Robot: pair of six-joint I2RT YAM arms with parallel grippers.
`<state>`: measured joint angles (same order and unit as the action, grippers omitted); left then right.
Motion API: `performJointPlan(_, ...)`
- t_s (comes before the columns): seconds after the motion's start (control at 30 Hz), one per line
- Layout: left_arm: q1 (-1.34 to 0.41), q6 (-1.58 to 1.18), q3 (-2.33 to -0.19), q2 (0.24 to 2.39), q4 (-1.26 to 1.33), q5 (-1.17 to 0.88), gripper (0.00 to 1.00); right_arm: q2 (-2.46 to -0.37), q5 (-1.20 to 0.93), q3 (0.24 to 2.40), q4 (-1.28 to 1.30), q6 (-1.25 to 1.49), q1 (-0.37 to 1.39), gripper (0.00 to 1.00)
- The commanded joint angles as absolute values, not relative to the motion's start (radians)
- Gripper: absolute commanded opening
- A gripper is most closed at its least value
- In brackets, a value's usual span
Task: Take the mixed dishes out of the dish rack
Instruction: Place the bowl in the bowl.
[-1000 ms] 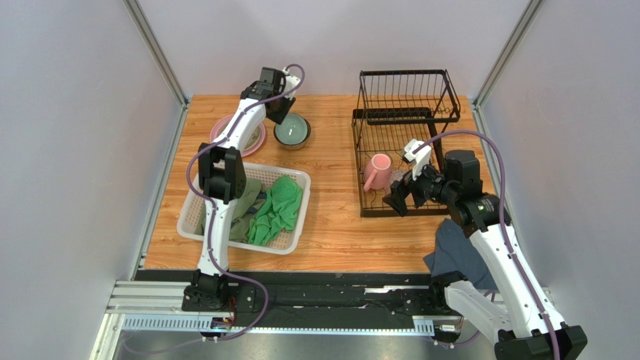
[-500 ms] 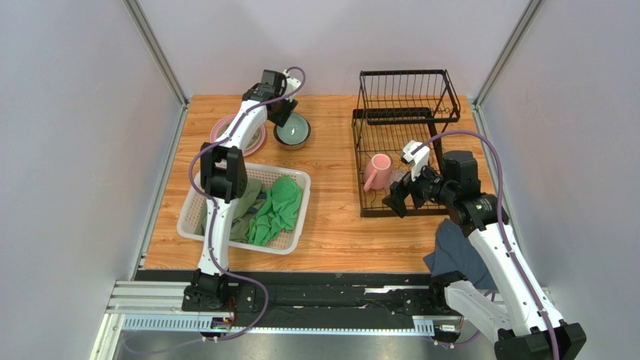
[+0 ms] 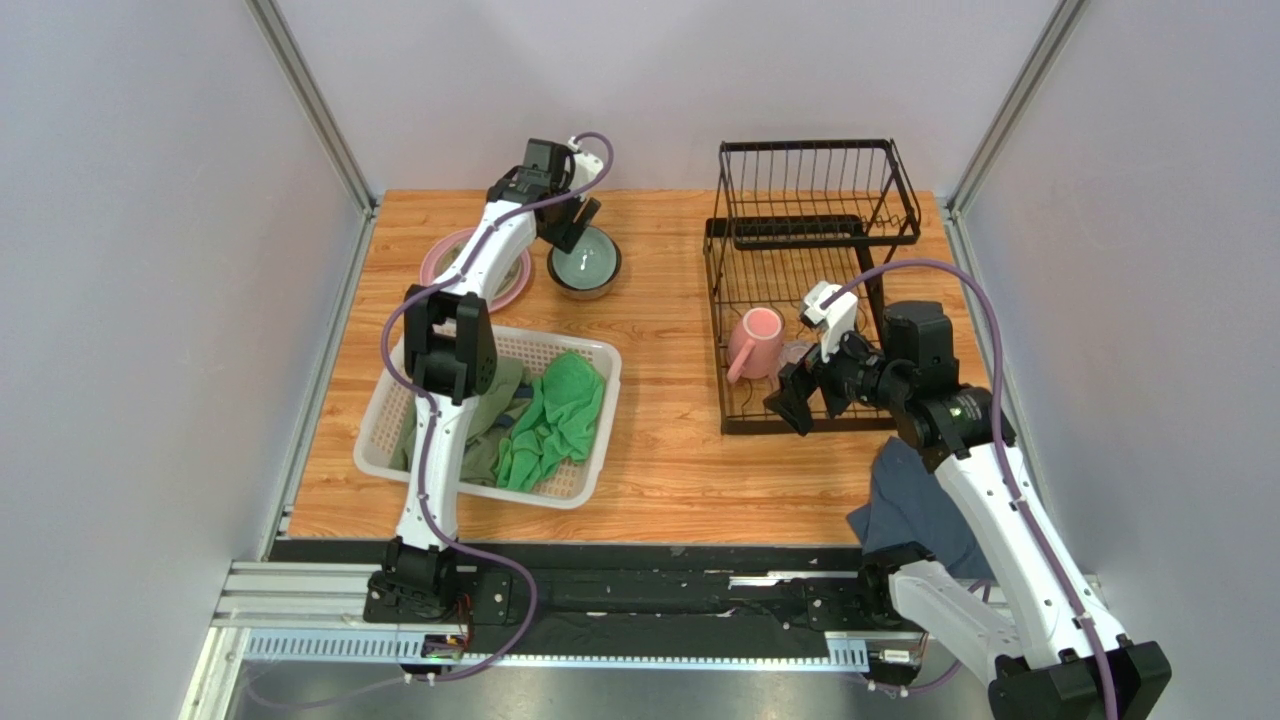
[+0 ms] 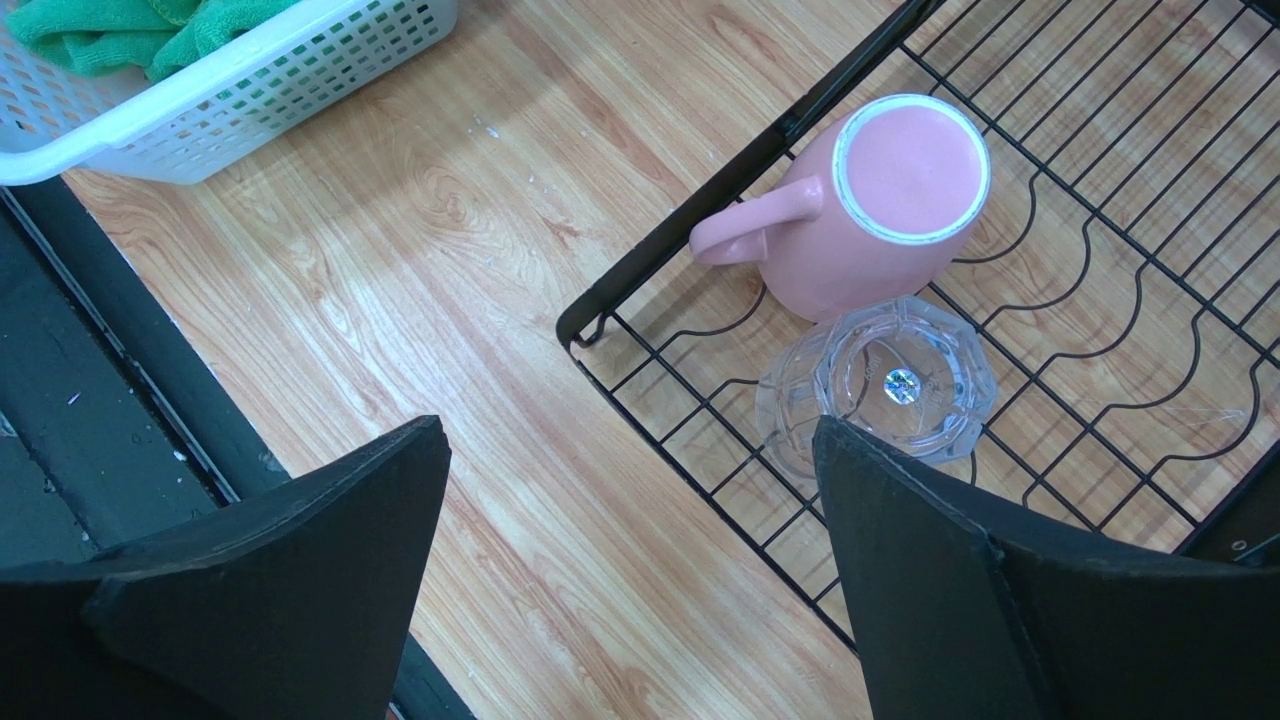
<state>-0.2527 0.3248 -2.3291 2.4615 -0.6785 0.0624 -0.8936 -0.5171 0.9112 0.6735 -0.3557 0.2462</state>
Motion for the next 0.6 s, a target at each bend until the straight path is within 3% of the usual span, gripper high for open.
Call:
performJointPlan(0.0,-0.247,0.359,-2.372,2.477,-0.644,0.072,0.78,-0.894,-0.529,0.902,0.635,-0.36,0.25,0.96)
performJointPlan(0.57,-0.249,0.41,-2.365,2.5,-0.575,0.094,0.8,-0.905,-0.526,0.894,0.643,-0.364,0.249,0.96)
